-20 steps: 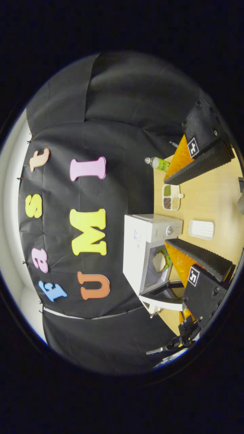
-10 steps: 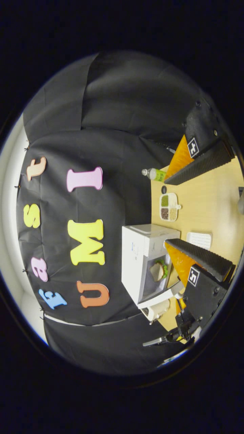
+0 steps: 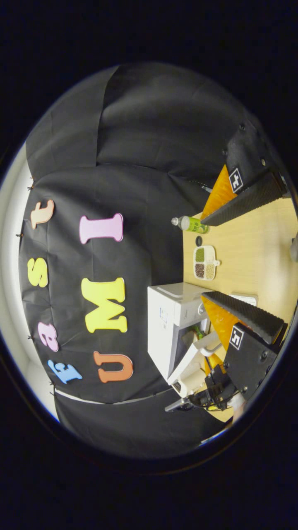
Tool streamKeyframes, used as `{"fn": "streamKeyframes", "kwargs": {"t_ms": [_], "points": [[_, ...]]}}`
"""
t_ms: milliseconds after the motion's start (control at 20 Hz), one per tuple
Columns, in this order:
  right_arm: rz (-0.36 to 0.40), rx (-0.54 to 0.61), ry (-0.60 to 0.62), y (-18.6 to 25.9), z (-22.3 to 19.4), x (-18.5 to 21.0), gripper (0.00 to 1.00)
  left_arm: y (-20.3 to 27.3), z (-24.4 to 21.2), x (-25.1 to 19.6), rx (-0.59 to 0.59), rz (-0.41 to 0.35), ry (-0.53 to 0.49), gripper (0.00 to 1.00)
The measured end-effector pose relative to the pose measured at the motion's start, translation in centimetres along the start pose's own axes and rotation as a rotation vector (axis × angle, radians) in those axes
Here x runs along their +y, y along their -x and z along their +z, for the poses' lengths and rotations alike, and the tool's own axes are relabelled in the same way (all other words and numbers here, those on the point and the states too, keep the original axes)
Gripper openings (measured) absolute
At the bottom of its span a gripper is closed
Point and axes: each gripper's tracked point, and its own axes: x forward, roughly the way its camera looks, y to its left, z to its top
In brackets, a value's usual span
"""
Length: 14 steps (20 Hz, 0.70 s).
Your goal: Open the microwave oven with the left hand, put the food in, and close the microwave oven.
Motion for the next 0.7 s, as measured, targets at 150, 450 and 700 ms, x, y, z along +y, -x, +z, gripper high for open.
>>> {"fn": "streamKeyframes", "kwargs": {"t_ms": [150,450,700], "points": [[-0.006,0.005,0.002,-0.1,-0.2,-0.9,1.00,-1.8,0.3,0.2,0.004,0.017,0.007,0.00],[-0.018,0.013,0.008,-0.4,-0.2,-2.4,0.92,-4.6,1.0,0.0,0.004,0.035,0.021,0.00],[-0.023,0.025,0.000,-0.8,-0.5,-3.2,0.92,-7.0,1.8,0.2,0.002,0.050,0.044,0.00]]}}
